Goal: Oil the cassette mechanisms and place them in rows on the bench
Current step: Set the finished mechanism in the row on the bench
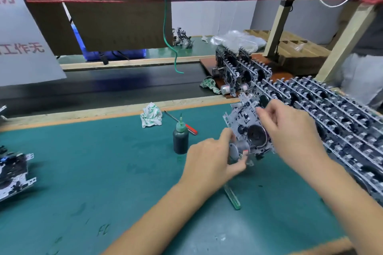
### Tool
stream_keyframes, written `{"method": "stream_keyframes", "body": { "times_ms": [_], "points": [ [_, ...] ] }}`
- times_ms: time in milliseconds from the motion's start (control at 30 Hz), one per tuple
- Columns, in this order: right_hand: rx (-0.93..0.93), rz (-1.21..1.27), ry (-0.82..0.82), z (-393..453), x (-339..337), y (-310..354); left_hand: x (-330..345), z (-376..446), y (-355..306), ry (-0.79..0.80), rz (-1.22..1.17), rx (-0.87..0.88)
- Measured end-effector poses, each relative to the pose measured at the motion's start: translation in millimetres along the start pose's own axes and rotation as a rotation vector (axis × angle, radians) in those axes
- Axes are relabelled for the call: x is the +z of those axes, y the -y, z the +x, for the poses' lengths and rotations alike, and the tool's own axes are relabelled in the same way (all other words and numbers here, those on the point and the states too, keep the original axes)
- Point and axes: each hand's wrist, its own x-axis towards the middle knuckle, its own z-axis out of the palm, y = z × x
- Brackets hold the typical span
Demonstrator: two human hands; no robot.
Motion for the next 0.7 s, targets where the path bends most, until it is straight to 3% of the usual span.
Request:
{"method": "stream_keyframes", "body": {
  "times_ms": [200,400,600,700],
  "points": [
    [0.035,-0.276,0.095,23.0,10.8,-49.3,54.7,38.3,-37.5,0.107,0.108,0.078],
    [0.071,-0.403,0.064,23.7,13.4,-75.3,87.3,50.9,-58.9,0.173,0.104,0.080],
    [0.035,-0.568,0.022,28.4,12.2,-66.0,95.3,54.9,-64.6,0.229,0.146,0.053],
    [0.024,-0.481,-0.010,19.8,3.7,-46.8,82.8,56.4,-58.1,0.281,0.067,0.013]
  ]
}}
